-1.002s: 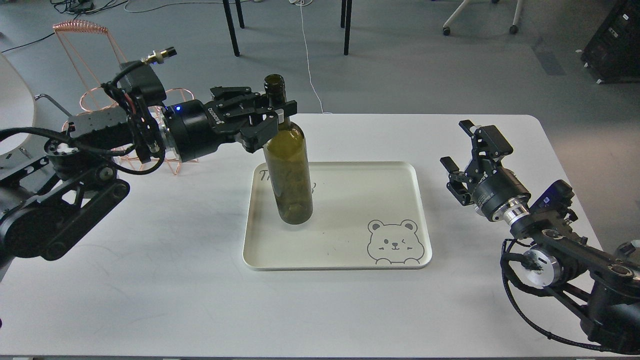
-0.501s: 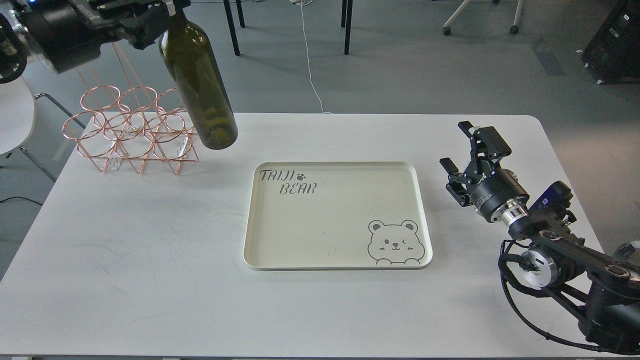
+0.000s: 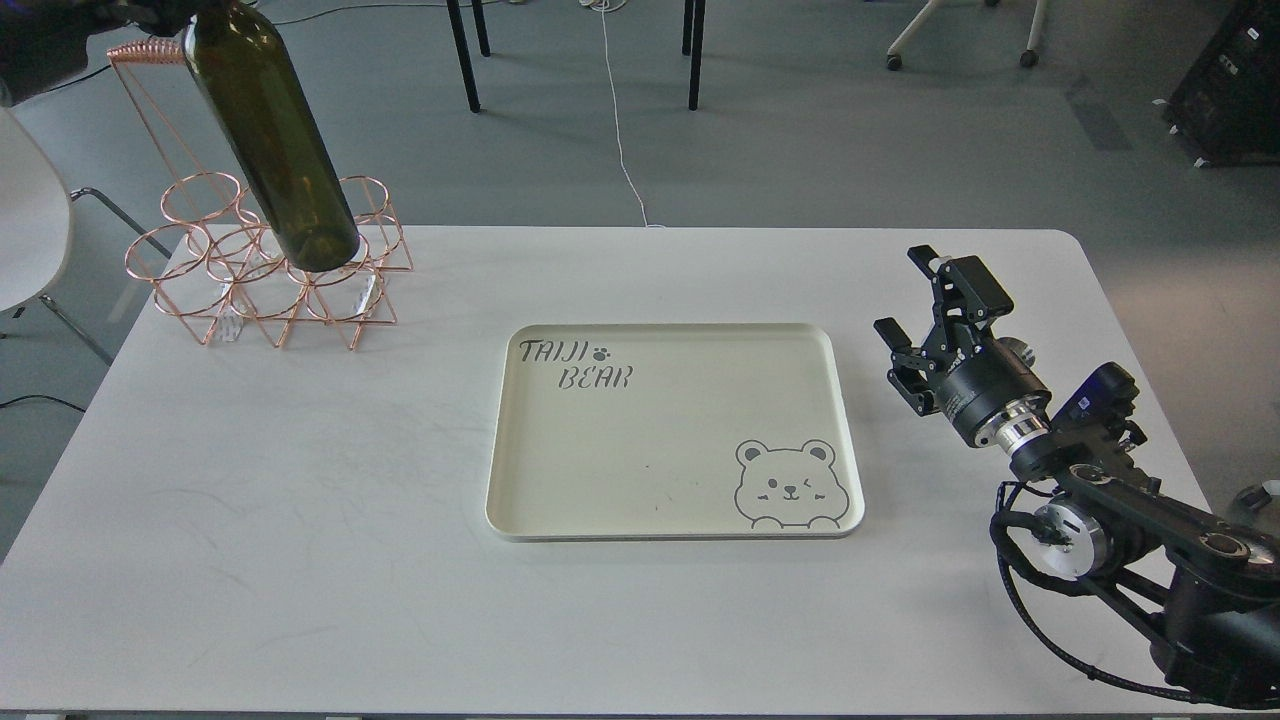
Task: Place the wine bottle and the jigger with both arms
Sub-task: 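Lift the bottle with the left gripper toward the copper rack, then lower the bottle with the left gripper into the copper rack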
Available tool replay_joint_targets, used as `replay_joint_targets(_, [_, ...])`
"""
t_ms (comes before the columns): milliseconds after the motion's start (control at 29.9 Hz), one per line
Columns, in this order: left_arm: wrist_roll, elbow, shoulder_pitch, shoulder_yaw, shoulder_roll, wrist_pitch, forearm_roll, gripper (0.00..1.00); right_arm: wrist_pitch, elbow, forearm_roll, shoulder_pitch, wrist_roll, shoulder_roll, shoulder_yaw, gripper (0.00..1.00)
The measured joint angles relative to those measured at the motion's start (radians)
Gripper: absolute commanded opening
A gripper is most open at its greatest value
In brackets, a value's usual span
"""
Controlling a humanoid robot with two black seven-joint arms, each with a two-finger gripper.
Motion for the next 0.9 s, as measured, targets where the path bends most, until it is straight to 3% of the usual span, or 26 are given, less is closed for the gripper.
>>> replay_joint_targets(534, [0.0, 0.123, -0.019, 0.04, -0.07, 0.055, -0.002, 0.06, -0.005, 0.0, 0.0, -0.003, 0.0, 0.002, 0.0, 0.99])
replay_joint_targets(902, [0.0, 0.133, -0.027, 0.09, -0.072, 0.073, -0.003, 0.06, -0.006, 0.001, 0.0, -0.009, 0.0, 0.002, 0.003, 0.99])
